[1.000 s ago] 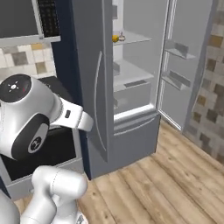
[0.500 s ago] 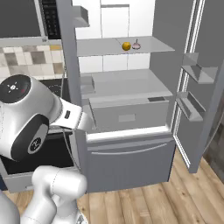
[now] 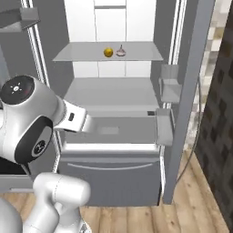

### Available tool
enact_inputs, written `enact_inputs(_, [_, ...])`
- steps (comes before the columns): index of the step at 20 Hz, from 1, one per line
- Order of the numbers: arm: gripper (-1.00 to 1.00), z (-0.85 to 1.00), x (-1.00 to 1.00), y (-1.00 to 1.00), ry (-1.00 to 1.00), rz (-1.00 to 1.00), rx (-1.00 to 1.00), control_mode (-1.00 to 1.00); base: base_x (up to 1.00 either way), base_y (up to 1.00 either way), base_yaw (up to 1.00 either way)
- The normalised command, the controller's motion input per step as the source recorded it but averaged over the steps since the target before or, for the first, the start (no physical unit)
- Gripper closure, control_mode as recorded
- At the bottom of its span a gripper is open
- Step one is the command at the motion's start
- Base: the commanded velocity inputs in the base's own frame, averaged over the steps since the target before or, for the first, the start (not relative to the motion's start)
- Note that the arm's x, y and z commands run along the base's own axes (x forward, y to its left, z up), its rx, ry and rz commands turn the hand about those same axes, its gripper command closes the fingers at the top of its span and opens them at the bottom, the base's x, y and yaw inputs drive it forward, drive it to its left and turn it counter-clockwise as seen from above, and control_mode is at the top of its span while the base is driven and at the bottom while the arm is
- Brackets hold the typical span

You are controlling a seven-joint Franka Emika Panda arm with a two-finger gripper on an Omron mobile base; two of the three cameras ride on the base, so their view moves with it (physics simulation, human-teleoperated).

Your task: Retrieve the bottle and the shaker from the cabinet and place them next to the mixing bowl on the counter. Then add garlic from the fridge to the mixing bowl.

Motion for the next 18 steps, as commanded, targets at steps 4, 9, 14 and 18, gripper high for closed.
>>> enact_inputs(4, [-1.00,0.00,0.00,0.00,0.00,0.00,0.00,1.00,0.55,-0.29,0.27])
enact_inputs(9, [-1.00,0.00,0.00,0.00,0.00,0.00,0.00,1.00,0.76,-0.06,0.35])
enact_inputs(14, [-1.00,0.00,0.00,0.00,0.00,0.00,0.00,1.00,0.89,-0.30,0.32])
enact_inputs(18, [-1.00,0.00,0.00,0.00,0.00,0.00,0.00,1.00,1.00,-0.67,0.32])
